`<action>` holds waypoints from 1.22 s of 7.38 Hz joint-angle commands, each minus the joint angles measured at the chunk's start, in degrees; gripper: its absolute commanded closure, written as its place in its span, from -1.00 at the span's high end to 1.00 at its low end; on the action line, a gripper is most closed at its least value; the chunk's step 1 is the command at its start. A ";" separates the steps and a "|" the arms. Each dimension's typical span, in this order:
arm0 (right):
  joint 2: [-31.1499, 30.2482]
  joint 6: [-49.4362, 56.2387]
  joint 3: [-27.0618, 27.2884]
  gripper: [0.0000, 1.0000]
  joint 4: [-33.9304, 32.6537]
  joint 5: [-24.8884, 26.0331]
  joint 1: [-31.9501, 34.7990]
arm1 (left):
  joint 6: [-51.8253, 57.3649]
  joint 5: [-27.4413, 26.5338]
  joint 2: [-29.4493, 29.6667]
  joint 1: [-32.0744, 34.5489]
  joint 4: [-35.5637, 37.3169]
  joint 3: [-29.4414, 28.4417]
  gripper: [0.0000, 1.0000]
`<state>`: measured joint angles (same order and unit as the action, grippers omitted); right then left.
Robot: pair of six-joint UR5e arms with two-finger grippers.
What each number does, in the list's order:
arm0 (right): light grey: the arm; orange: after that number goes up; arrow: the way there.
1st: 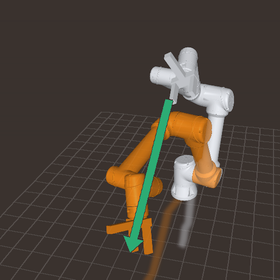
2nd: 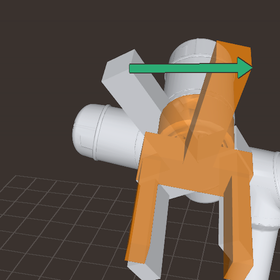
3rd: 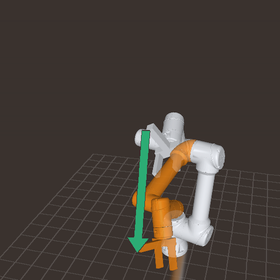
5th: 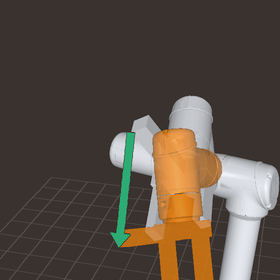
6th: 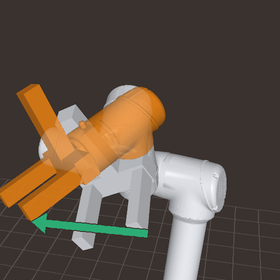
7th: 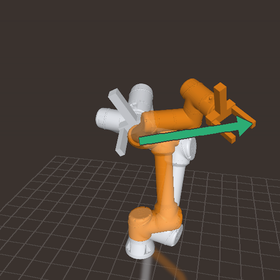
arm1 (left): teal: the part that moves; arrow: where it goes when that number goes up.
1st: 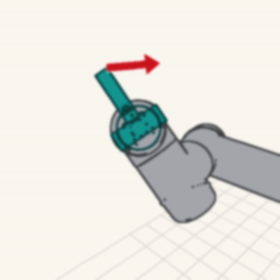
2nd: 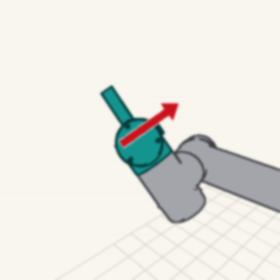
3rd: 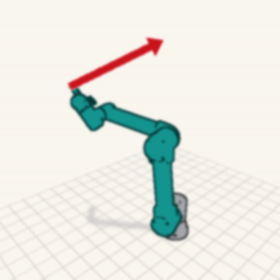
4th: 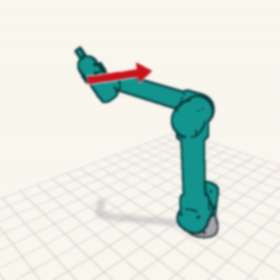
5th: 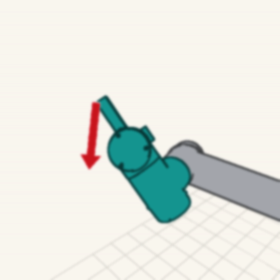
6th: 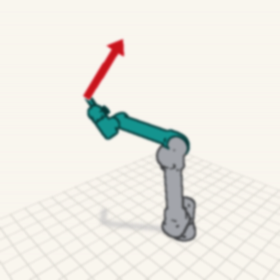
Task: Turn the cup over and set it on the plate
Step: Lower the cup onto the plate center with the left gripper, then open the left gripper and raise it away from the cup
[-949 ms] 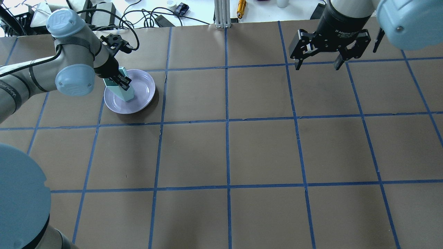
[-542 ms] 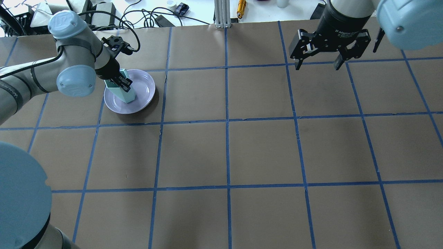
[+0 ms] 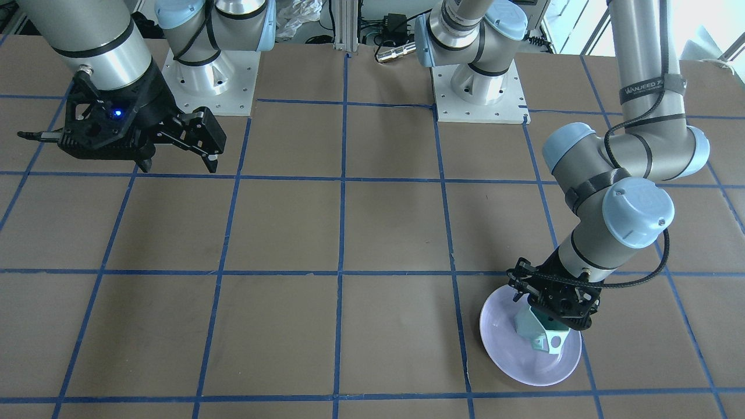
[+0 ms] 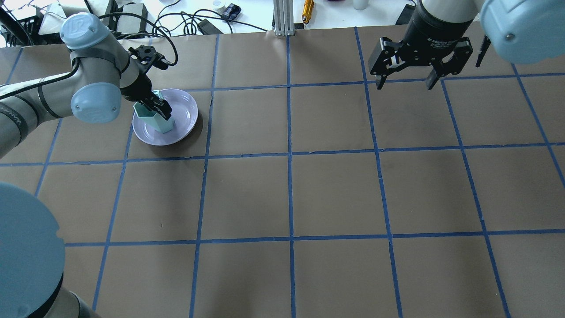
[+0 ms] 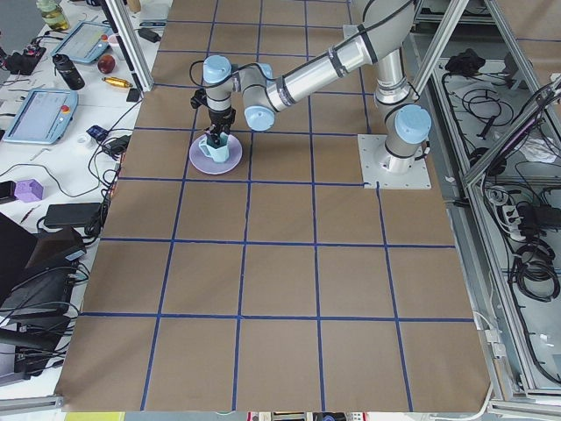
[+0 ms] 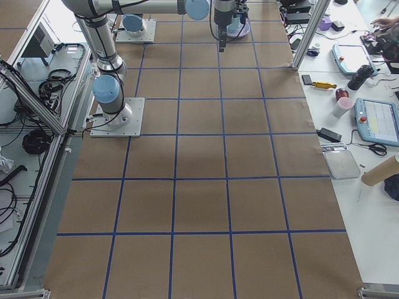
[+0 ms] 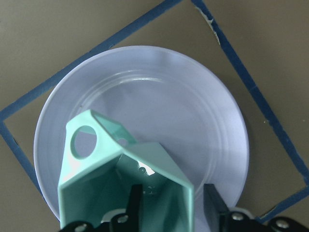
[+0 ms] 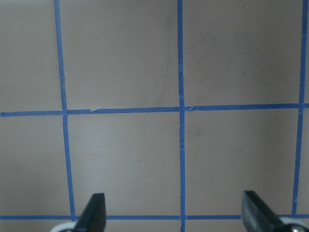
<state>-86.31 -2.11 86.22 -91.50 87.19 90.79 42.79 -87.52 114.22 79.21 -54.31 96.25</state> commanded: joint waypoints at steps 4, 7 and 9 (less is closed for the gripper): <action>0.00 0.00 0.00 1.00 0.00 0.00 0.00 | -5.59 -0.10 -10.48 0.25 -13.41 -1.58 1.00; 0.00 0.00 0.00 1.00 0.00 0.00 0.00 | -18.74 -0.11 -18.04 0.34 -23.44 -2.82 1.00; 0.00 0.00 0.00 1.00 0.00 0.00 0.00 | -32.16 -5.42 -20.78 5.40 -26.27 -4.65 1.00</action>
<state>-86.31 -2.11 86.22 -91.49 87.19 90.79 19.26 -89.15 95.26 81.32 -78.70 92.83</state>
